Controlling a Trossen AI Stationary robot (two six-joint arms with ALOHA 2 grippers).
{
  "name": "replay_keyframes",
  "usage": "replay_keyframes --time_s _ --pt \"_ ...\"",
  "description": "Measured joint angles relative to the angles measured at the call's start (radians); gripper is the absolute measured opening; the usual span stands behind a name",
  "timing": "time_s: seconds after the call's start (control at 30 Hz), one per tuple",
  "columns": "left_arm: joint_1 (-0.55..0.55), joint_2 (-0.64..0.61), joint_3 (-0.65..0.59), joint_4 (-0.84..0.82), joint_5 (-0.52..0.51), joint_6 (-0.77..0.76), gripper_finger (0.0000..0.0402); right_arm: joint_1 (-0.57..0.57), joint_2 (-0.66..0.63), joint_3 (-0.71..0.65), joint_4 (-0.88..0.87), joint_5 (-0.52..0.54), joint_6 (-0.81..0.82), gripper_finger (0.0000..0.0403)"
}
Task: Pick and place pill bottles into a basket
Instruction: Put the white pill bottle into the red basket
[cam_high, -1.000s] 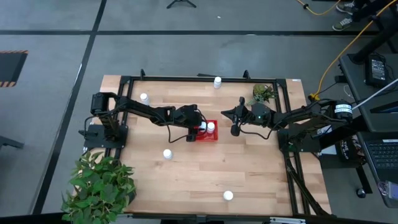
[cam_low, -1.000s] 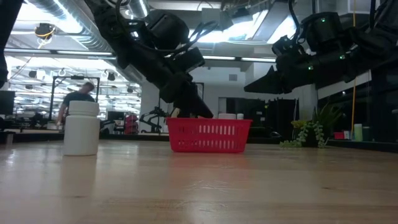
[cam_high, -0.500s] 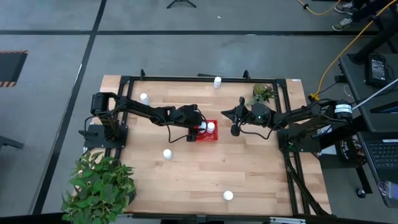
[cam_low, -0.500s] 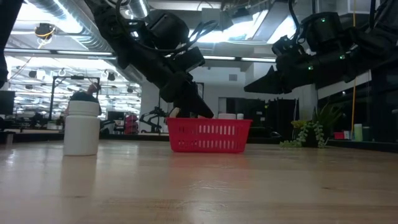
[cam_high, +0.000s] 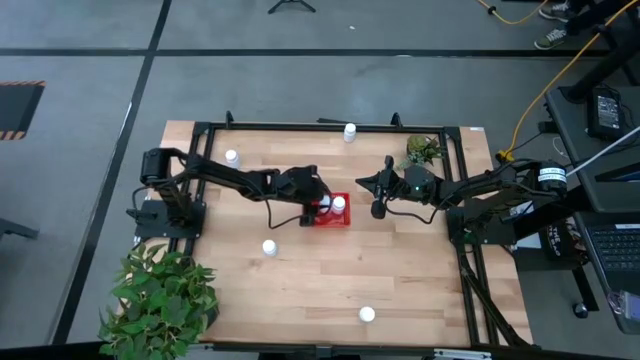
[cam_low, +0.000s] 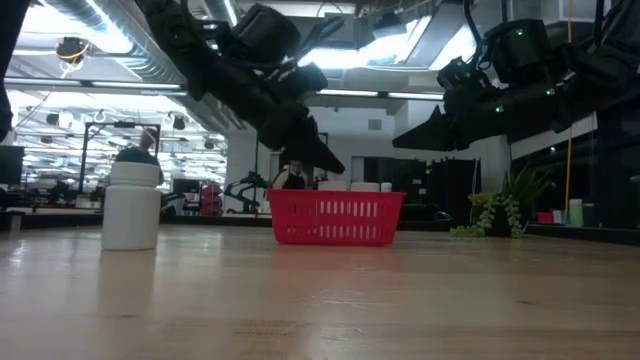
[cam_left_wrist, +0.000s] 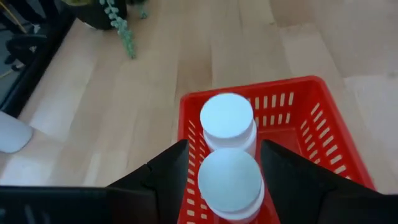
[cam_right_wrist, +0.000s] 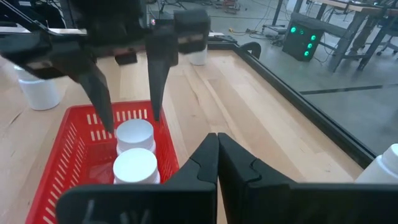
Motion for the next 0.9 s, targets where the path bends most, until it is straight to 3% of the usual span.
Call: replay_keyframes --time_s 0.67,0.9 --pt "0.027 -0.303 -0.029 -0.304 -0.044 0.014 0.0179 0.0 0.0 0.0 0.0 0.0 0.005 0.0005" --pt "0.095 -0.427 -0.19 -0.292 -0.226 -0.093 0.0164 0.0 0.0 0.0 -0.008 0.0 0.004 0.0005"
